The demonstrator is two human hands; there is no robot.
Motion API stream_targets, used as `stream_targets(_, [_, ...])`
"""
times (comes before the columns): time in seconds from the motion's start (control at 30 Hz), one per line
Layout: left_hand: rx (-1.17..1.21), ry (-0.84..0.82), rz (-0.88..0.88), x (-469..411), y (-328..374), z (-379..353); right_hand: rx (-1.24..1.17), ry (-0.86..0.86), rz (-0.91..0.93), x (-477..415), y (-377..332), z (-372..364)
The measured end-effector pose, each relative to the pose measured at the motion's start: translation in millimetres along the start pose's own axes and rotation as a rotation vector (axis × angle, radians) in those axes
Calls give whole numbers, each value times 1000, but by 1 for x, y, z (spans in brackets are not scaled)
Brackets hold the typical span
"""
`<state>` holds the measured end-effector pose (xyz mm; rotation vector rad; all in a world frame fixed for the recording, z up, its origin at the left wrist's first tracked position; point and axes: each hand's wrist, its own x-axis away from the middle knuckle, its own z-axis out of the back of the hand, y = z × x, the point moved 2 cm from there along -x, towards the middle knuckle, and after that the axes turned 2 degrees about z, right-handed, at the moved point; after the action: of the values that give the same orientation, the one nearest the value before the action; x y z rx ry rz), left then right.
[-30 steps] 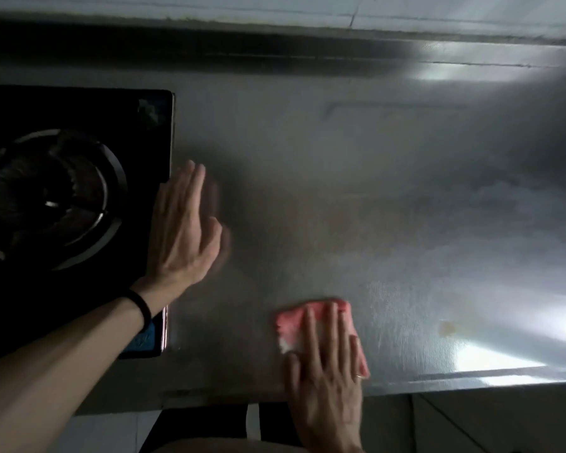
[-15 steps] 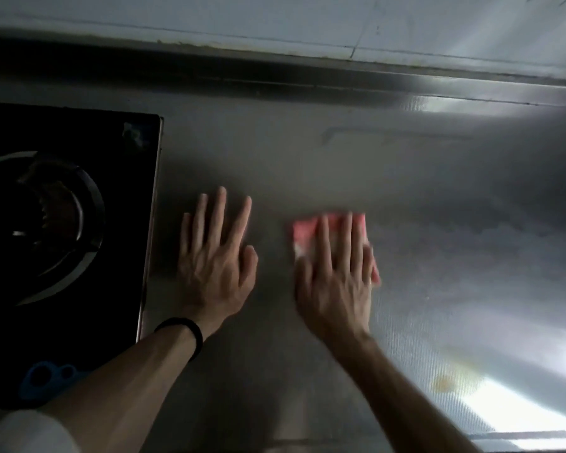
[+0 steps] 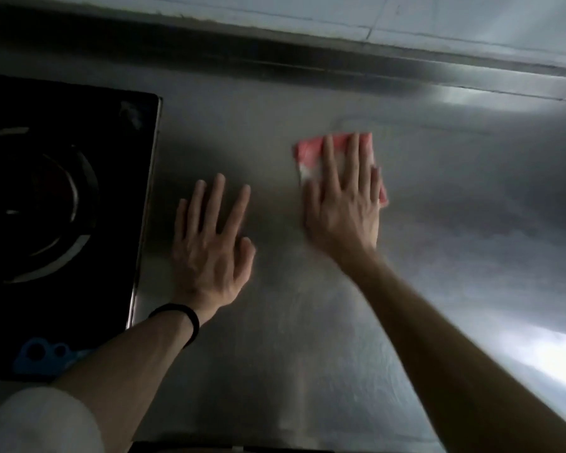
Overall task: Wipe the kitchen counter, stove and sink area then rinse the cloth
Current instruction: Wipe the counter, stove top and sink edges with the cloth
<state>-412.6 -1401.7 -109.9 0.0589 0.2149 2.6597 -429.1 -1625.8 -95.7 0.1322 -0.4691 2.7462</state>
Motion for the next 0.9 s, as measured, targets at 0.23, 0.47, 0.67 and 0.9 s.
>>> stream_targets(0.23, [18, 1, 4, 1, -1, -2, 47, -204, -101, 274, -2, -28])
stream_targets(0.47, [-5, 22, 6, 0, 0, -1, 30, -53, -41, 128, 24, -8])
stream_targets(0.67, [5, 16, 4, 0, 0, 0, 43, -9, -77, -70, 66, 19])
stream_targets(0.9, [-10, 8, 5, -2, 1, 4, -4, 59, -128, -28, 50, 15])
